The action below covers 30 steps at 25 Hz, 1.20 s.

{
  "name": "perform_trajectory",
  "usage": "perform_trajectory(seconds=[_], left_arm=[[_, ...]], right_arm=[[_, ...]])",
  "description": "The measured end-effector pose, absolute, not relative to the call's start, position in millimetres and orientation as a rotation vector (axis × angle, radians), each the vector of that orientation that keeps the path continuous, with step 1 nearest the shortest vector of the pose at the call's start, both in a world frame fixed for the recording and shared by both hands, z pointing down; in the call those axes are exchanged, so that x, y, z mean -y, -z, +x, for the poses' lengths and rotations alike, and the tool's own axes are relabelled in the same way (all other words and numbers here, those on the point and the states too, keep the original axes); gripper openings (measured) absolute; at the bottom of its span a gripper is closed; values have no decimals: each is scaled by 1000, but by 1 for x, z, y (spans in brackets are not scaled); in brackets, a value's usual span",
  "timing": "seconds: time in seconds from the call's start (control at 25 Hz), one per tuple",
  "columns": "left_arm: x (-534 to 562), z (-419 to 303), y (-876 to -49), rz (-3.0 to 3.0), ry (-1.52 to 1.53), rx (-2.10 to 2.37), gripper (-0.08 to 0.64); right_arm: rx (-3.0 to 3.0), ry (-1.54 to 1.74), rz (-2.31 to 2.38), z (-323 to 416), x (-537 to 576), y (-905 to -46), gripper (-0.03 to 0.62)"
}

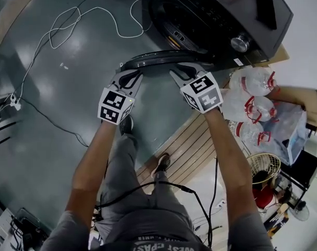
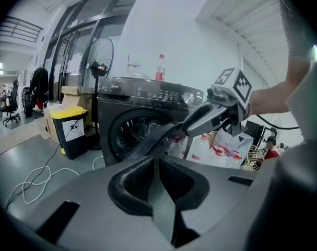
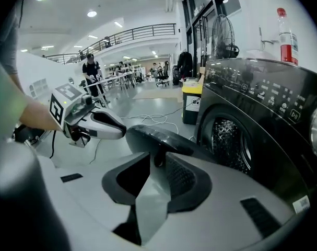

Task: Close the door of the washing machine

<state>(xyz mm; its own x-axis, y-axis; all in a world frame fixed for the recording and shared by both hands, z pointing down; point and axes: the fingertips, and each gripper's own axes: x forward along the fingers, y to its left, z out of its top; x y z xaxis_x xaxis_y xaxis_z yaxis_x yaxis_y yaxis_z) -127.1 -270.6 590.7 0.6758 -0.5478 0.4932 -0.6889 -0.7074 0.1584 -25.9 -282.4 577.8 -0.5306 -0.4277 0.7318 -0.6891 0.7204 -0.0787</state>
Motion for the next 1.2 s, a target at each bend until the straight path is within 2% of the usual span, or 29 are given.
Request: perform_trajectory(seconds=[0.6, 0.88, 1.04, 1.2], left_arm=[[324, -156, -576, 2574, -518, 1017, 41], [335, -175, -578, 2559, -509, 1049, 41], [341, -188, -581, 2547, -514, 1069, 41], [346, -198, -585, 2534, -515, 1088, 41]], right_arm=[[2149, -504, 1033, -10, 367, -612, 112], [2098, -474, 1226, 9, 409, -621, 81], [2029, -443, 1393, 25, 435, -625, 37], [1954, -402, 1560, 37, 458, -624, 28]])
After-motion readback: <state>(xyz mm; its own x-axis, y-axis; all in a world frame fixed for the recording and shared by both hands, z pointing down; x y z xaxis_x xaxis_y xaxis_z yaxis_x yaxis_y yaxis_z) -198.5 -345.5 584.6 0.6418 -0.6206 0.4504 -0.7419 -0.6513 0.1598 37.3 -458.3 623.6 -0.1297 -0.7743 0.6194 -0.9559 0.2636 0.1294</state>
